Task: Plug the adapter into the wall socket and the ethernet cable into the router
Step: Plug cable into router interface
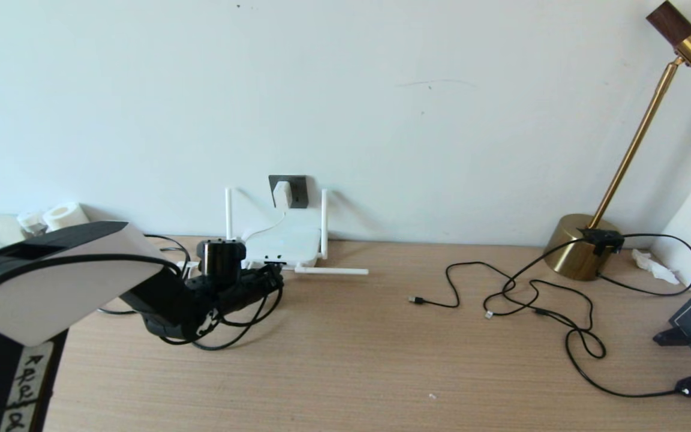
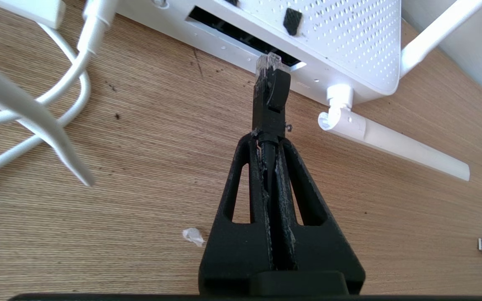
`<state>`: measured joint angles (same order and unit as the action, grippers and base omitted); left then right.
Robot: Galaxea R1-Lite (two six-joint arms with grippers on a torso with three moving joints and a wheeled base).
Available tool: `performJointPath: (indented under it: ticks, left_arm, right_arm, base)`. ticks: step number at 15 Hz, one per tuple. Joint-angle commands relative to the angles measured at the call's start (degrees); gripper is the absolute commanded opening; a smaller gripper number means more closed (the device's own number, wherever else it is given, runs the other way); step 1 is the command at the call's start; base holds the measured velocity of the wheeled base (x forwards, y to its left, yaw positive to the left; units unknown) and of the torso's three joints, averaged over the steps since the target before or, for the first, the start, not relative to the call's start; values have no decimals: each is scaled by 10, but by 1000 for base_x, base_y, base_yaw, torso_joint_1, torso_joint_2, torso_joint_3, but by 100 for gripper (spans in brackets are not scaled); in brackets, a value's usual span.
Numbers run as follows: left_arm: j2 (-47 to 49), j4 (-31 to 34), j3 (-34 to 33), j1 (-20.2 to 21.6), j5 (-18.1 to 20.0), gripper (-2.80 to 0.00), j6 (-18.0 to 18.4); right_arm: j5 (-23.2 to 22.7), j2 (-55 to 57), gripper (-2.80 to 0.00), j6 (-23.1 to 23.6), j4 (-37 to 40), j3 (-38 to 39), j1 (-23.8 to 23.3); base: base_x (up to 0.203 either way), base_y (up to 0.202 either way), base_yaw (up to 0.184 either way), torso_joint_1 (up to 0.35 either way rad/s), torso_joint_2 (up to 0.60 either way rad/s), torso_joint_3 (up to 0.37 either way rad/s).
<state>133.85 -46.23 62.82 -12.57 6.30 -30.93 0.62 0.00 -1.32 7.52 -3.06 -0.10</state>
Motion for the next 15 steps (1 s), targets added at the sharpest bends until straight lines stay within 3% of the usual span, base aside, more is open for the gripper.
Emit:
performJointPath:
  ticks: [1, 15]
  left_arm:
    - [2, -3, 0, -3, 0, -280, -1]
    - [-2, -2, 0, -7, -2, -280, -1]
  right_arm:
    - [0, 1, 0, 0, 0, 0, 0]
    - [0, 1, 0, 0, 0, 0, -1]
  base:
    - [0, 0, 0, 0, 0, 0]
    - [0, 0, 0, 0, 0, 0]
